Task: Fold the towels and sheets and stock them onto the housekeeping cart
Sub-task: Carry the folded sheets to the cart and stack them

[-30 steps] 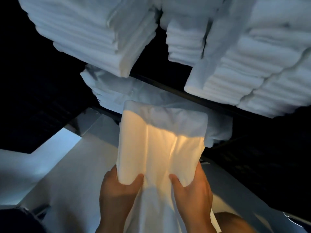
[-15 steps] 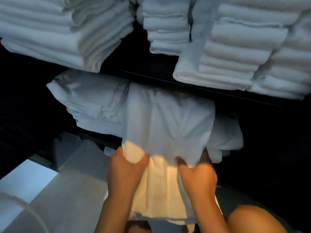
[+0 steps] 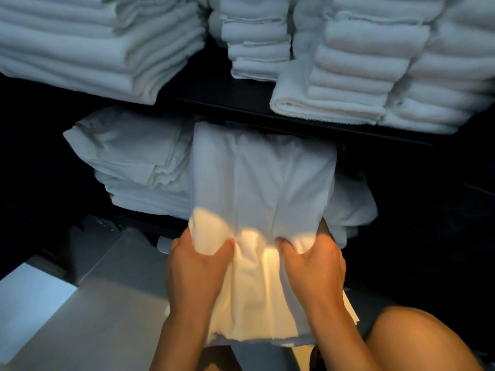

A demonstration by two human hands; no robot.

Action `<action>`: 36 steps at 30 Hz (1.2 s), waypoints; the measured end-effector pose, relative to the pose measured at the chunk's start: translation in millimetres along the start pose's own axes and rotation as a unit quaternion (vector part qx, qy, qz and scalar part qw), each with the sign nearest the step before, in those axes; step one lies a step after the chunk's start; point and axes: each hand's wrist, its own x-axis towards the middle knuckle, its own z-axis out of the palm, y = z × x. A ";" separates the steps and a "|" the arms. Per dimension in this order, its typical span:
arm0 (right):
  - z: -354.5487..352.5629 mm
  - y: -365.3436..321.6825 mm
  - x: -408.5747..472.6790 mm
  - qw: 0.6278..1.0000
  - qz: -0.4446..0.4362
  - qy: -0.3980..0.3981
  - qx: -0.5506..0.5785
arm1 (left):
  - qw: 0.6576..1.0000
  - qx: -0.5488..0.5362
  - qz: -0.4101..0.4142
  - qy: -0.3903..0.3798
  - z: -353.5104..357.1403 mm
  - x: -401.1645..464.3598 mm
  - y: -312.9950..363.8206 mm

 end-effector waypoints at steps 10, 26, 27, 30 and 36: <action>-19.4 -14.2 97.1 0.999 -0.010 0.021 -0.047 | 0.998 -0.001 0.061 -0.032 42.3 54.6 75.3; -4.8 55.6 99.1 0.994 0.095 -0.058 0.010 | 0.994 0.056 0.033 -0.088 57.3 55.1 4.2; -5.6 59.0 94.3 0.993 0.103 -0.065 0.007 | 0.994 0.057 0.030 -0.087 56.3 49.0 -2.4; -7.7 71.2 77.8 0.990 0.113 -0.068 0.040 | 0.995 0.046 0.010 -0.085 54.3 32.2 -23.0; -13.8 91.0 63.9 0.976 0.149 -0.094 0.129 | 0.998 -0.007 0.020 -0.054 59.1 15.3 -47.0</action>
